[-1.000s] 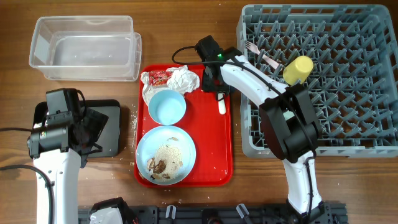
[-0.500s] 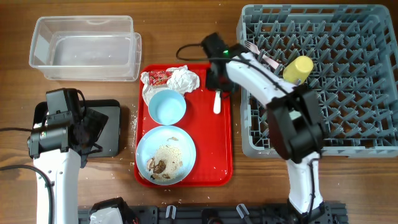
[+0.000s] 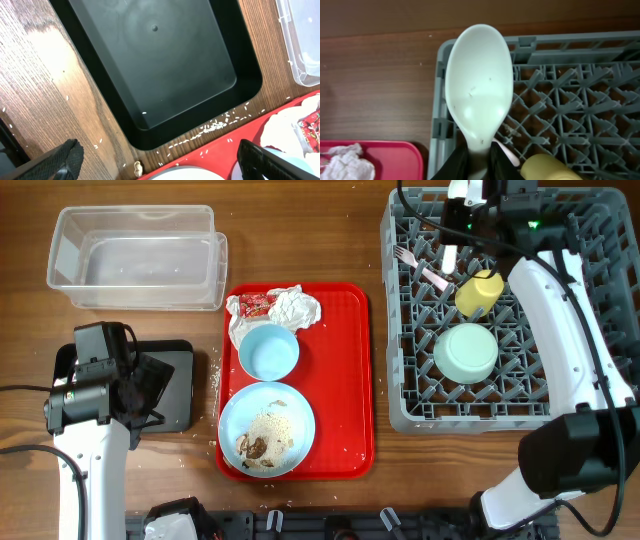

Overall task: Sort waste into correct bins and load items into the dishwasher rack
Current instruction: 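Grasp the white spoon and place it in the grey rack, then move the left gripper over the white napkins on the red tray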

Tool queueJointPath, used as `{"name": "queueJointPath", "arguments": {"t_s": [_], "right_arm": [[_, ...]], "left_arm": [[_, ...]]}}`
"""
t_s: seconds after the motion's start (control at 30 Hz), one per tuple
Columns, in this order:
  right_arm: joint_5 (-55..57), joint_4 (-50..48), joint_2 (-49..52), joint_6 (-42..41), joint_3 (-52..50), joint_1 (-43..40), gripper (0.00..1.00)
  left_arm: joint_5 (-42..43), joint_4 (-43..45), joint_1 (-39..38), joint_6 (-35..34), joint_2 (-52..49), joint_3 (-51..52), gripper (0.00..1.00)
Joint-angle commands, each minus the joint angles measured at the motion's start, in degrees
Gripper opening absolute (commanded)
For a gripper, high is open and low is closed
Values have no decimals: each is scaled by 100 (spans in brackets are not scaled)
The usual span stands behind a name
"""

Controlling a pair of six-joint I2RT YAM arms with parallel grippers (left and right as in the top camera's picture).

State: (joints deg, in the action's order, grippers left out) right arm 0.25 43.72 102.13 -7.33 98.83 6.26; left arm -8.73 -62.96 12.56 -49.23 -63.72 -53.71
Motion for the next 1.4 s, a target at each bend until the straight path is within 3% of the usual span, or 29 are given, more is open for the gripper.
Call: {"name": "queueJointPath", "arguments": {"t_s": [0.0,0.03,0.33,0.53,0.63,0.67,0.7,0.93,1.17,1.37], "right_arm": [[13,-280,431,264,-120,-114,18],[13,-363,748,114,-120,-114,23],[-57,-188,1036,74,-118,-107,28],[-269,258,378,-551,-118,-109,50],[-267,330,-96,-850,-116,-133,68],[-251,332,-278,-953,-118,-170,81],[-205,350,-501,-1043,-116,-227,100],[-55,715,-1561,-1720,-118,-1145,100],[621,1268,-1596,-1711,-118,-2243,100],[621,1351,-1506,-1816,-118,-2446,100]], "left_arm": [[-96,11,9,-76,61,13,100],[-96,11,9,-76,61,13,100],[-96,13,9,-74,61,13,100],[-96,11,9,-76,61,13,100],[-96,13,9,-76,61,13,100],[-96,11,9,-76,61,13,100],[-96,13,9,-76,61,13,100],[-96,13,9,-76,61,13,100],[-96,11,9,-76,61,13,100],[-96,13,9,-74,61,13,100]]}}
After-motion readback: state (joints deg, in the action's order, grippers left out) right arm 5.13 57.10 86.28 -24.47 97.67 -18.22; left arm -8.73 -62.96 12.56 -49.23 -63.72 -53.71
